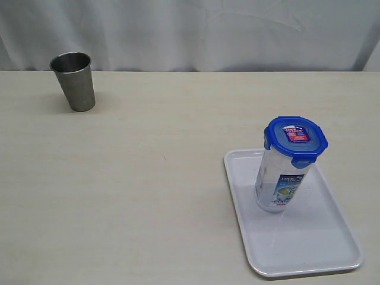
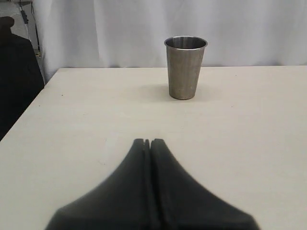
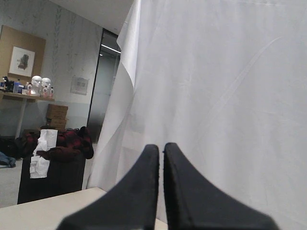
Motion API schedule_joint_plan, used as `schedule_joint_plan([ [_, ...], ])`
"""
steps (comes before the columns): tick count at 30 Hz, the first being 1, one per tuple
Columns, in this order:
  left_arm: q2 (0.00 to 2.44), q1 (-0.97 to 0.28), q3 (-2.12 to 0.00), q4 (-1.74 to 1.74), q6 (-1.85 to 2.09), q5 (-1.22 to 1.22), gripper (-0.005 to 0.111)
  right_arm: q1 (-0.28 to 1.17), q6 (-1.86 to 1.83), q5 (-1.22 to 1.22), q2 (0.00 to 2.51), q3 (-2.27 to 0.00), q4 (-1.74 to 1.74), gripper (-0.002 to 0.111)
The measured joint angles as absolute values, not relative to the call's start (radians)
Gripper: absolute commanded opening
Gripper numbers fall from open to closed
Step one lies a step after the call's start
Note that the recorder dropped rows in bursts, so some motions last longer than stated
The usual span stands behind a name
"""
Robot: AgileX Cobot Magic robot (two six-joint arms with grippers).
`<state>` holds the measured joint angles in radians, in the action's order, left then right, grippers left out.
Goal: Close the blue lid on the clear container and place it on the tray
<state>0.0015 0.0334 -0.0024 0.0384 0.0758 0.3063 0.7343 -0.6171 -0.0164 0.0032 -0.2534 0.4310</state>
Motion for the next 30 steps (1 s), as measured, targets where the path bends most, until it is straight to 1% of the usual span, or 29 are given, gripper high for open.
schedule_joint_plan([
  [17,0.002,0.033,-0.002,0.046,0.076,0.312,0.000,0.734,-0.617,-0.016,0.003,-0.253,0.433,0.004],
  [30,0.002,0.033,-0.002,0.054,0.000,0.312,0.000,0.734,-0.617,-0.016,0.003,-0.253,0.433,0.004],
])
